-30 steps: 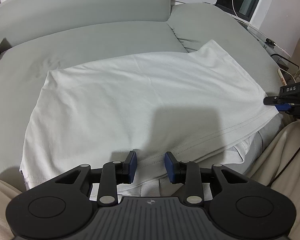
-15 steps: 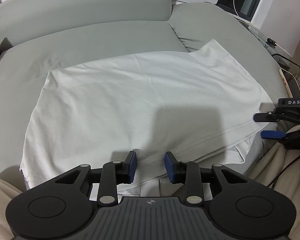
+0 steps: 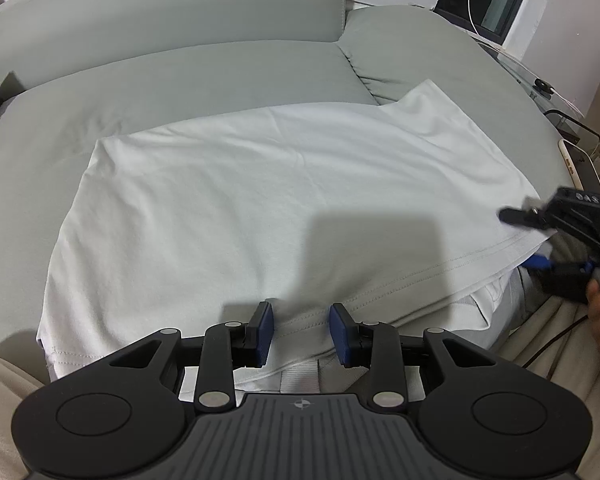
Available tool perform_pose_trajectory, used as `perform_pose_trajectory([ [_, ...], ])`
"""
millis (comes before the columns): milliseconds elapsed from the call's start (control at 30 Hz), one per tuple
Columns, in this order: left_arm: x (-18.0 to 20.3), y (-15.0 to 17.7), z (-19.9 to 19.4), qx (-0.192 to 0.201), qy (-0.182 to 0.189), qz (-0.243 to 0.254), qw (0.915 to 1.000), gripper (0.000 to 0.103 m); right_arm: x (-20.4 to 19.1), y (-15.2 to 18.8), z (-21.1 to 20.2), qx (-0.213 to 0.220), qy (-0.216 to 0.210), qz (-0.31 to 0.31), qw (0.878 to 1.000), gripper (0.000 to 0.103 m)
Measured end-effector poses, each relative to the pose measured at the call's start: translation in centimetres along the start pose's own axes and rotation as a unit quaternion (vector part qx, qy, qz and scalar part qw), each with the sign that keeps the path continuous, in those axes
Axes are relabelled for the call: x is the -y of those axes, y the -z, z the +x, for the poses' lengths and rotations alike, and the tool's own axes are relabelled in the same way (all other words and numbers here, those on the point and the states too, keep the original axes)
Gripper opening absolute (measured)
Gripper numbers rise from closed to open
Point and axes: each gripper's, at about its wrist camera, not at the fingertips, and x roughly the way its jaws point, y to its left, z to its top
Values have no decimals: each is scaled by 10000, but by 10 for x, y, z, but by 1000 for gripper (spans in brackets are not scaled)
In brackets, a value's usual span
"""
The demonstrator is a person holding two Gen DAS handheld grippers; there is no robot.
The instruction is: Fold clothes
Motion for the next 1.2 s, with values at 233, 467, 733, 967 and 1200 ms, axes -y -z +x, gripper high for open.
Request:
perform_pose_trajectory([
  [233, -1, 1, 0, 16, 35, -18, 10000, 32, -1, -12, 16, 437, -119, -121, 9989, 47],
  [467, -1, 2, -1, 29, 47, -4, 10000, 32, 3, -27, 16, 264, -118, 356, 9989, 32],
  [733, -2, 1, -1, 26, 70, 2, 10000, 32, -41, -19, 8, 461, 609, -690, 9947, 6],
  [967, -2, -2, -4, -34, 40, -29, 10000, 32, -140, 20, 16, 986, 1933, -3207, 9220, 4],
  [1200, -48, -3, -66, 661, -211, -1242, 9898, 32, -235, 114, 38, 1094, 1543, -5568, 8088, 4],
])
